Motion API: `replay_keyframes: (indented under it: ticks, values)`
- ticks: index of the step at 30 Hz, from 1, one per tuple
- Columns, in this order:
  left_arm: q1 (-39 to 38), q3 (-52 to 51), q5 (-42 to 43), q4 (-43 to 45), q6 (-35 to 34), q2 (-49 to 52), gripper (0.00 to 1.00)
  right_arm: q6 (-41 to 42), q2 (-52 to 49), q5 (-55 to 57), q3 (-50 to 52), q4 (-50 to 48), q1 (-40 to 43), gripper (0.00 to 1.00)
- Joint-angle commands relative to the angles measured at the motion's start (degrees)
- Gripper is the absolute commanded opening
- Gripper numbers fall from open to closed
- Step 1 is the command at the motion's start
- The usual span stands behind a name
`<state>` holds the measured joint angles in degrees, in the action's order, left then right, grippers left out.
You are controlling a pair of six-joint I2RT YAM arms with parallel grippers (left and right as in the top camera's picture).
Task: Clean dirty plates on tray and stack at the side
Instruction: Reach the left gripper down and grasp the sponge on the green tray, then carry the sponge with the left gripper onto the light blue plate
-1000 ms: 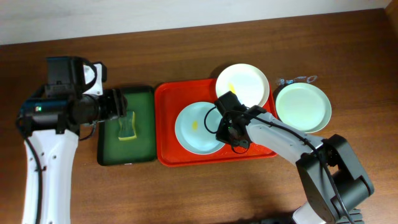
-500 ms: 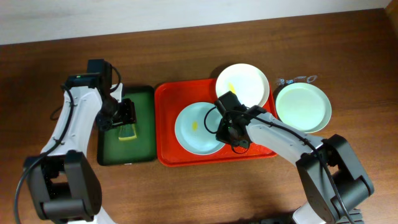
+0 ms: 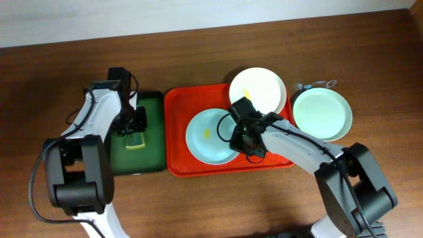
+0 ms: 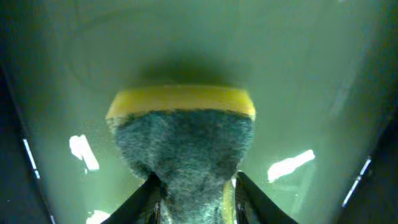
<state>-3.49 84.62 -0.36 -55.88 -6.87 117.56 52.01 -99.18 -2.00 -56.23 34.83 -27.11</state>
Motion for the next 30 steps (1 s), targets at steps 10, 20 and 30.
replay_keyframes:
  ticks: [10, 20, 30]
  values:
    - [-0.2, -3.2, -0.9, 1.9, 0.0, 0.6, 0.0, -0.8, -0.4, 0.0, 0.4, 0.3, -0.4, 0.06]
    - [-0.5, 9.6, -5.7, -5.0, 0.1, -5.5, 0.0, -8.9, -0.4, -2.5, 0.4, 0.3, -0.4, 0.04]
    - [-0.9, 13.0, -6.5, -9.8, 0.1, -5.4, 0.0, -17.7, -0.4, -2.1, 0.4, -0.6, -0.2, 0.45]
